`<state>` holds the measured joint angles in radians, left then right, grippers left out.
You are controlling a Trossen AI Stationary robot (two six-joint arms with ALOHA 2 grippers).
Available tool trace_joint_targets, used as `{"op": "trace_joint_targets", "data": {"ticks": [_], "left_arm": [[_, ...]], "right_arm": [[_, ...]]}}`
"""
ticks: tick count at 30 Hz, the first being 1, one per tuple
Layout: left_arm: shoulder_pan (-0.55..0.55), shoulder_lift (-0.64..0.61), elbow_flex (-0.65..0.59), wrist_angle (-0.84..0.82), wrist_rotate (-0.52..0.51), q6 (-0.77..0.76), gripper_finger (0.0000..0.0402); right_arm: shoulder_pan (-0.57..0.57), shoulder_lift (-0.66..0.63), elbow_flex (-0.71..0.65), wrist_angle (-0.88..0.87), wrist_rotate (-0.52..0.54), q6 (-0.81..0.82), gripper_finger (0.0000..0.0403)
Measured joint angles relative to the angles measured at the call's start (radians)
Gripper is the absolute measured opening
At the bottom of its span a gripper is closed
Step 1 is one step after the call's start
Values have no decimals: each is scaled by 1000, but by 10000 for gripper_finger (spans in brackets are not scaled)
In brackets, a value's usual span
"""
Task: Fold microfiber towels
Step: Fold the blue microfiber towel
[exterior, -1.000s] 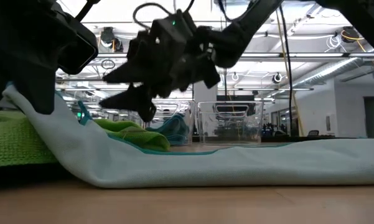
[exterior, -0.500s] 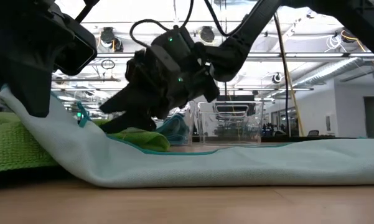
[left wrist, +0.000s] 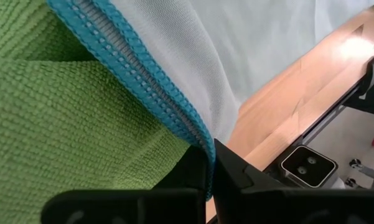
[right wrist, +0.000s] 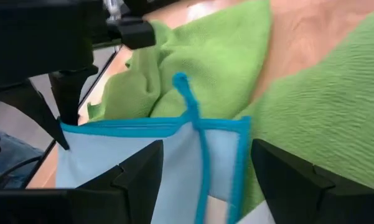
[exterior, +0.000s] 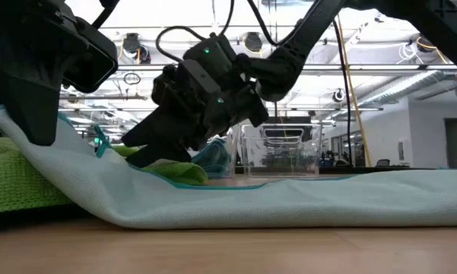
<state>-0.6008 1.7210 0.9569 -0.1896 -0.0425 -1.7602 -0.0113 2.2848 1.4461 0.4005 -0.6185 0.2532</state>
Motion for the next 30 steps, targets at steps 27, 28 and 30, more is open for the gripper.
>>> {"op": "trace_joint_targets", "data": {"ticks": [27, 28, 30], "left_arm": [[0, 0, 0, -4, 0, 28, 6], [0, 0, 0, -5, 0, 28, 9], [0, 0, 0, -11, 0, 28, 13]], "right_arm": [[40, 9, 58, -158, 170, -40, 211], [40, 9, 58, -159, 170, -39, 203], [40, 22, 58, -147, 169, -35, 188]]}}
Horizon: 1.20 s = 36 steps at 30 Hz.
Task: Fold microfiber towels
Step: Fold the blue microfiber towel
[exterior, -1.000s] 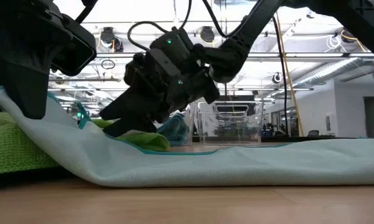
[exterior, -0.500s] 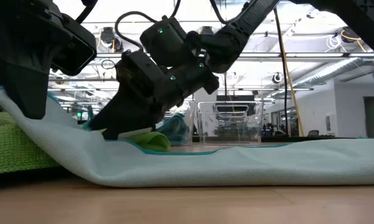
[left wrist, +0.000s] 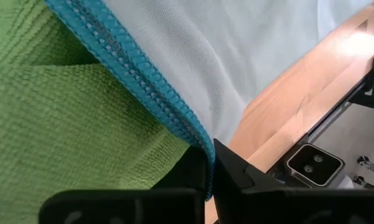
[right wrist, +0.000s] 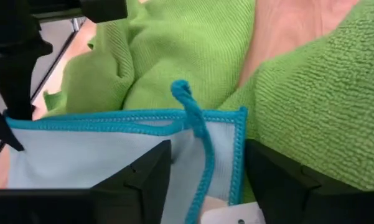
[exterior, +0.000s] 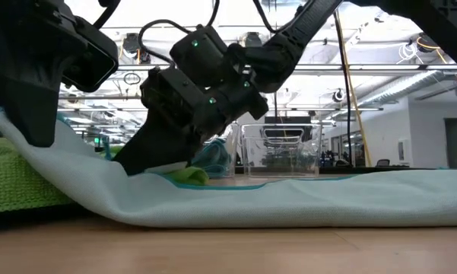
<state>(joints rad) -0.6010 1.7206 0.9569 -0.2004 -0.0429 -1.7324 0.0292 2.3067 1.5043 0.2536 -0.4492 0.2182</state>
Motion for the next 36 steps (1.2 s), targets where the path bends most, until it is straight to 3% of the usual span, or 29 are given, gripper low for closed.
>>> {"op": "trace_joint_targets", "data": {"ticks": [8, 18, 36], "left_arm": [[0, -1, 0, -6, 1, 3, 7], [0, -1, 0, -8, 8, 4, 5], [-10, -4, 0, -3, 70, 4, 67]], "right_arm": [[-2, 20, 2, 18, -49, 17, 141], [-1, 12, 0, 22, -61, 22, 12], [-13, -76, -4, -25, -96, 80, 6]]}}
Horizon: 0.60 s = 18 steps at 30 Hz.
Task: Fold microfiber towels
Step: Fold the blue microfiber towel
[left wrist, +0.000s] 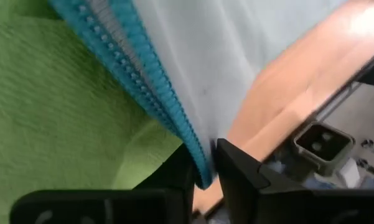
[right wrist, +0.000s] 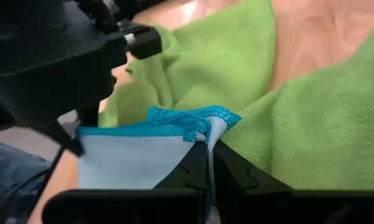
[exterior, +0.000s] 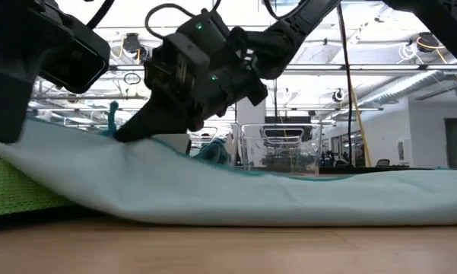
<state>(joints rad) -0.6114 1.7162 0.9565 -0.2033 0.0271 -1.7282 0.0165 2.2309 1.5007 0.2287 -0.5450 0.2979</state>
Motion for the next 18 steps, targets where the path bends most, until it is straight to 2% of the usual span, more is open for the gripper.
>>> {"op": "trace_joint_targets", "data": {"ticks": [2, 6, 12, 18], "left_arm": [[-5, -17, 0, 12, 2, 9, 58], [-14, -87, 0, -9, -58, 17, 11], [-19, -220, 0, -136, -182, 10, 7], [-19, -313, 0, -172, -189, 95, 6]], "right_arm": [[-2, -10, -4, -2, -10, 1, 6], [-4, -31, -2, -29, -11, 0, 9], [-10, -73, -2, -78, -29, -18, 7], [-28, -202, -8, -231, 13, -40, 7]]}}
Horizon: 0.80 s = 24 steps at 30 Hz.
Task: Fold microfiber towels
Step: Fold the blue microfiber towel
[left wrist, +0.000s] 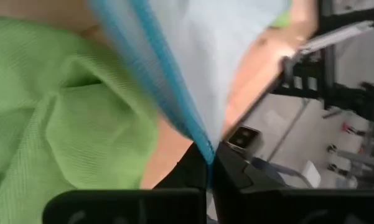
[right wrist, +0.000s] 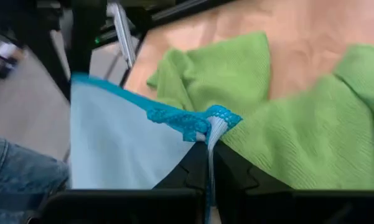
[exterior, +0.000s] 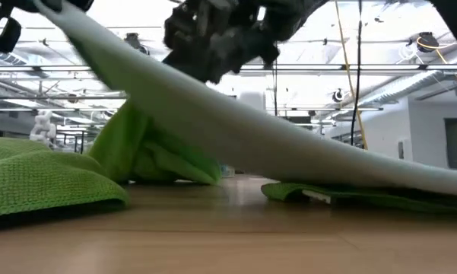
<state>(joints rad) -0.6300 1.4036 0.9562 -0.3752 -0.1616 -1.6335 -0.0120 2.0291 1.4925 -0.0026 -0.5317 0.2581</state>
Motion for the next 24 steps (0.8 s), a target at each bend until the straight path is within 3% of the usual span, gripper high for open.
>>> {"op": "trace_joint_targets", "data": {"ticks": [10, 16, 24], "left_arm": [[15, -142, 1, 67, -24, 212, 5], [51, -169, 1, 62, -61, 367, 5], [68, -161, 0, 80, -68, 375, 6]], "right_arm": [[18, -257, -1, -240, 94, -35, 7], [32, -204, -1, -206, 166, -20, 7], [22, -132, -3, -179, 180, 24, 7]]}}
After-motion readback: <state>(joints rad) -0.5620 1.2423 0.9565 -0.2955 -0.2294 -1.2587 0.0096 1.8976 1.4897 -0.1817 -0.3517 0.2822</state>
